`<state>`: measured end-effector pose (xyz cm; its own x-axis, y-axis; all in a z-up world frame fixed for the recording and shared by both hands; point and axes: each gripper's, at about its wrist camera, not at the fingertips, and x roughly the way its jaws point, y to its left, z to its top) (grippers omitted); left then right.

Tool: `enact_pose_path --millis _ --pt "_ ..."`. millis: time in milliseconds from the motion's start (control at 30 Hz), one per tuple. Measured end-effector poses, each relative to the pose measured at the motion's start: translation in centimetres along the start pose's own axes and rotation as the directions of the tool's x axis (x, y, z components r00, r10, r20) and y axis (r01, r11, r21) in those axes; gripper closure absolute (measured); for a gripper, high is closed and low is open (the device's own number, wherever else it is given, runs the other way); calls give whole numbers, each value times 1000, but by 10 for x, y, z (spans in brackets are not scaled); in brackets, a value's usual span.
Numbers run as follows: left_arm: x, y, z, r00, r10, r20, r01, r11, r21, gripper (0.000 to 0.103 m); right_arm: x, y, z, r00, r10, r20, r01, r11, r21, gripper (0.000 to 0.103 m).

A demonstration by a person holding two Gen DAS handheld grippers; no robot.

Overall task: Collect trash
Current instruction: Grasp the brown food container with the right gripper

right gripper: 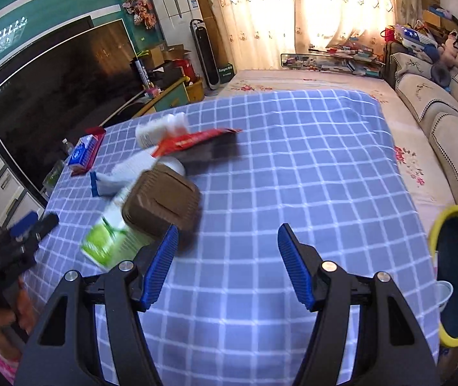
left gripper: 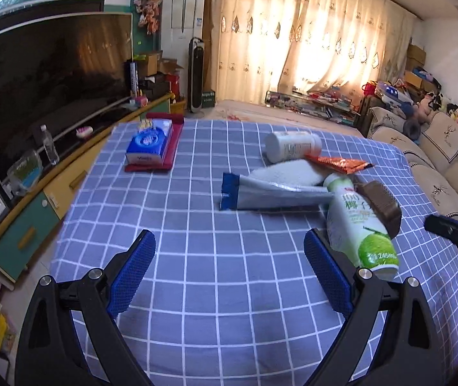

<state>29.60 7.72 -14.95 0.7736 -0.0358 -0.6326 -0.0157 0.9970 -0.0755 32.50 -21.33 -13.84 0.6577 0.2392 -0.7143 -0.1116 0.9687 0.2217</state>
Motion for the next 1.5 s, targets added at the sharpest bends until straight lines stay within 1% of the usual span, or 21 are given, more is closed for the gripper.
enact_pose_path --millis 100,233,300,533,700,833,900,1000,1067,1133,1500 --pt "0 -1 -2 1000 -16 -13 15 1000 -6 11 9 8 6 1000 18 -1 -18 1000 17 41" --pt "-2 -5 -4 1000 11 2 -11 1000 4 11 20 21 12 1000 26 6 -27 999 25 41" --pt "-3 -5 -4 1000 11 2 -11 1000 3 11 25 25 16 1000 26 6 -27 999 29 41" --pt "-2 -7 -5 1000 10 0 -10 1000 3 11 46 30 20 999 29 -46 -27 998 57 42" --pt "-2 -10 -5 1000 4 -3 -4 1000 12 11 49 26 21 998 40 -52 -35 996 84 41" --pt "-2 -11 -5 1000 6 -3 -5 1000 16 11 47 20 23 999 42 -35 -38 994 106 41" --pt "-3 -12 -5 1000 4 -3 -4 1000 17 11 48 19 23 998 39 -42 -34 994 107 38" --pt "-2 -13 -6 1000 5 -4 -5 1000 21 11 53 19 22 997 52 -59 -45 993 109 38" --pt "-2 -13 -6 1000 9 -4 -9 1000 21 11 48 19 22 997 67 -39 -63 992 109 37" --pt "-1 -12 -6 1000 7 -6 -7 1000 16 11 45 18 23 998 65 -26 -62 992 107 33" --pt "0 -15 -6 1000 7 -8 -7 1000 26 11 50 18 23 998 56 -14 -54 988 142 33"
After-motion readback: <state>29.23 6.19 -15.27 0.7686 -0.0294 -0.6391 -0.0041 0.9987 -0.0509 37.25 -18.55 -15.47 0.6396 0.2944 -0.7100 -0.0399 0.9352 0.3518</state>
